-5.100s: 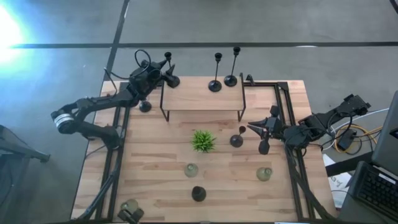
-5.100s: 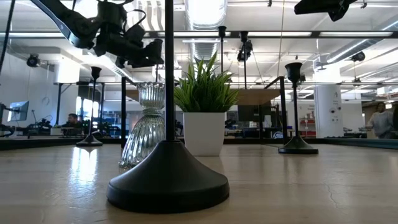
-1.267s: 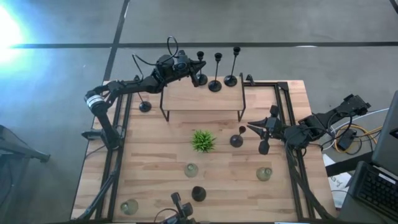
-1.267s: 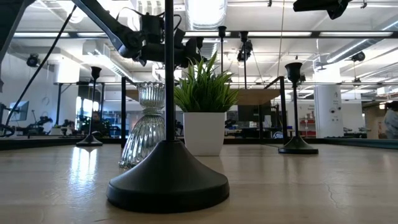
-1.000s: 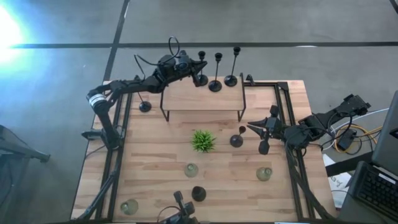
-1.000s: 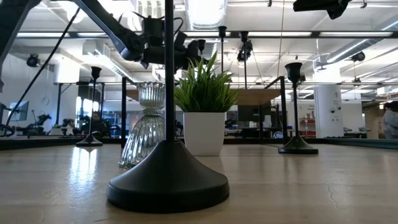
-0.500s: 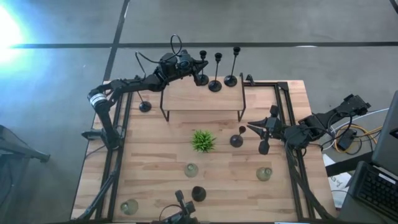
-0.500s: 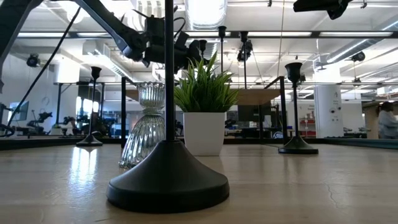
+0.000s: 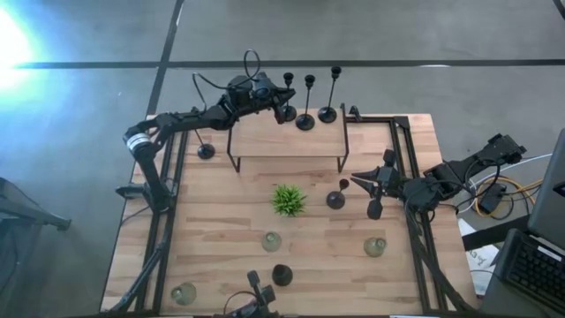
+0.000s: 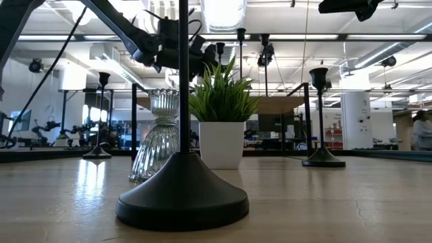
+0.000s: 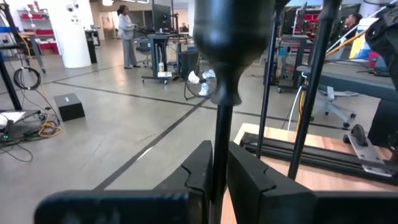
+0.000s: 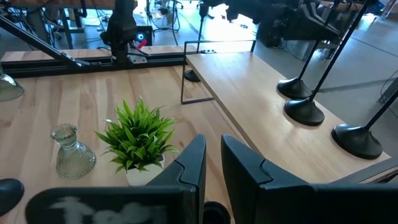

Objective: Pick & Place candle stick holders
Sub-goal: Put the small black candle holder on the shelf, then adjust the large black candle holder on the shelf

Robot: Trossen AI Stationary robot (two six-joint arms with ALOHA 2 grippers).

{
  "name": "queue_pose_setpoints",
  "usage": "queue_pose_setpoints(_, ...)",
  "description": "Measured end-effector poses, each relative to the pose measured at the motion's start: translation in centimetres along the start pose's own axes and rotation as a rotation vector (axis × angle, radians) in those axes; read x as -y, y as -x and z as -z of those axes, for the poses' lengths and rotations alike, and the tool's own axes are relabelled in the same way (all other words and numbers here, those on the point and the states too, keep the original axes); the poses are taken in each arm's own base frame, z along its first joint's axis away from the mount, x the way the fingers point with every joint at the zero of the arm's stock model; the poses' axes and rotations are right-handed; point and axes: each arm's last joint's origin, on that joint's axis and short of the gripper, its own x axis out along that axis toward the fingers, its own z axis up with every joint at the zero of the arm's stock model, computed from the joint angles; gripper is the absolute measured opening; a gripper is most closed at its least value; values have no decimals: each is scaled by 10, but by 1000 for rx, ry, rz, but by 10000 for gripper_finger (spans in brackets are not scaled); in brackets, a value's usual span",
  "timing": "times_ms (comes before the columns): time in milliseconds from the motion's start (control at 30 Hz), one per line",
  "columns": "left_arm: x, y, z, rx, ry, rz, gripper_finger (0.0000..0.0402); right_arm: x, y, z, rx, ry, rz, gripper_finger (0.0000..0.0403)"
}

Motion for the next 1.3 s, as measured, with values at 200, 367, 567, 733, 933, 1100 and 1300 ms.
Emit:
queue_pose_setpoints(200, 0, 0, 1, -13, 27, -2, 49, 0, 0, 0, 0, -5, 0, 43)
queue_pose_setpoints(367, 0, 0, 2, -27, 33, -4, 50, 0, 0, 0, 0, -8, 0, 43)
queue_pose_setpoints(567, -2, 1, 2, -29, 35, -9, 57, 0, 0, 0, 0, -8, -1, 43)
queue_pose_setpoints(733, -3, 1, 2, -33, 36, -11, 86, 0, -1, 2, -5, -5, 0, 43)
queue_pose_setpoints(933, -3, 1, 3, -36, 37, -11, 114, -1, -2, 5, -12, -20, 0, 43)
queue_pose_setpoints(1100, -3, 2, 4, -54, 41, -12, 130, -1, -3, 9, -20, -13, 2, 43)
queue_pose_setpoints(1300, -3, 2, 6, -73, 46, -11, 158, -1, -3, 10, -22, -12, 2, 43)
